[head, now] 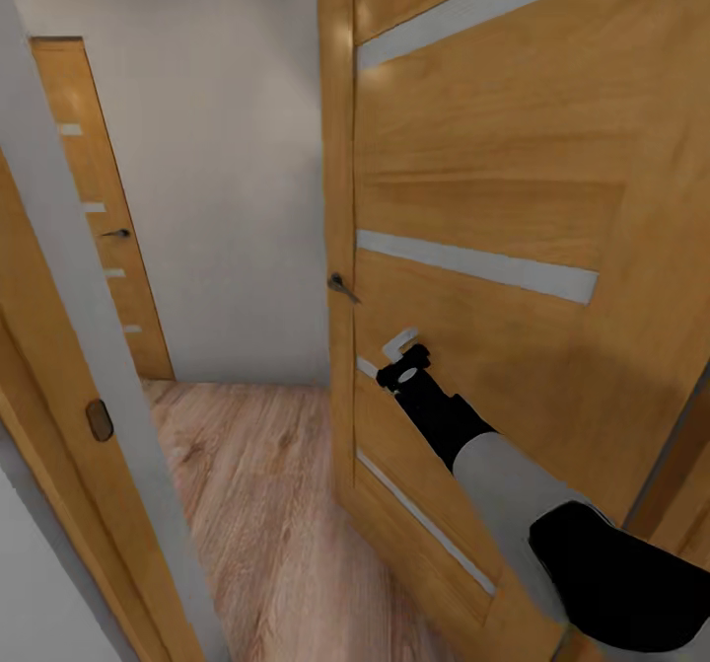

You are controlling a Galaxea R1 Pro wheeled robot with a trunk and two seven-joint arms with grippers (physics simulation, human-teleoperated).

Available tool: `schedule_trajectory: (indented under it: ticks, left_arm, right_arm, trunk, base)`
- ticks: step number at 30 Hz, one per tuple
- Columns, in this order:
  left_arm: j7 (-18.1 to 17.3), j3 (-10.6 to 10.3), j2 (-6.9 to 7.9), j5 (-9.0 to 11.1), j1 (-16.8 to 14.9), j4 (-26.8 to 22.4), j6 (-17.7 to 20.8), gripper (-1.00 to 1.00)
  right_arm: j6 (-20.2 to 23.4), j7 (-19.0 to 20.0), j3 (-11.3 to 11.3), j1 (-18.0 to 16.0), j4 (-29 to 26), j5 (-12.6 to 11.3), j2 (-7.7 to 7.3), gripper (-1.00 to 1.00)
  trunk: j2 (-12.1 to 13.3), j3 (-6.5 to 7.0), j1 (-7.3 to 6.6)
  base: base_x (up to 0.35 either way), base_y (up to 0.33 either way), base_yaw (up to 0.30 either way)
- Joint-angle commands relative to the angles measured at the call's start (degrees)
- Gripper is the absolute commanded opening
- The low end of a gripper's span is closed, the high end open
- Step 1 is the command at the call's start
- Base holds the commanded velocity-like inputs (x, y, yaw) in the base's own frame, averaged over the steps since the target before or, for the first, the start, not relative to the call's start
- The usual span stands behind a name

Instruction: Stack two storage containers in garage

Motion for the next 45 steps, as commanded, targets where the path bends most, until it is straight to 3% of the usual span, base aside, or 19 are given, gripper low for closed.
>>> schedule_trajectory:
  ticks: [1, 6, 11, 45]
  left_arm:
    - [0.0, 0.0, 0.00, 0.3, 0.0, 0.0, -0.1, 1.00]
    - [0.0, 0.0, 0.00, 0.3, 0.0, 0.0, -0.1, 1.00]
    - [0.0, 0.0, 0.00, 0.3, 0.0, 0.0, -0.1, 1.00]
    - [0.1, 0.1, -0.08, 0.4, 0.0, -0.1, -0.2, 1.00]
  right_arm:
    - [0.3, -0.2, 0.2, -0.6, 0.5, 0.2, 0.00, 1.00]
    - [0.2, -0.9, -0.3, -1.5, 1.2, 0.0, 0.00, 1.00]
    - [0.2, -1.4, -2.6, -1.6, 0.5, 0.1, 0.00, 1.00]
    - [0.8, -1.4, -2.7, -1.6, 0.8, 0.3, 0.00, 1.00]
  trunk:
    - [0.0, -0.06, 0.03]
    - [0.0, -0.06, 0.03]
    - [0.0, -0.06, 0.03]
    - [0.0, -0.06, 0.03]
  base:
    - [0.321, 0.000, 0.000]
    - [0.308, 0.000, 0.000]
    - [0.205, 0.000, 0.000]
    - [0.008, 0.000, 0.000]
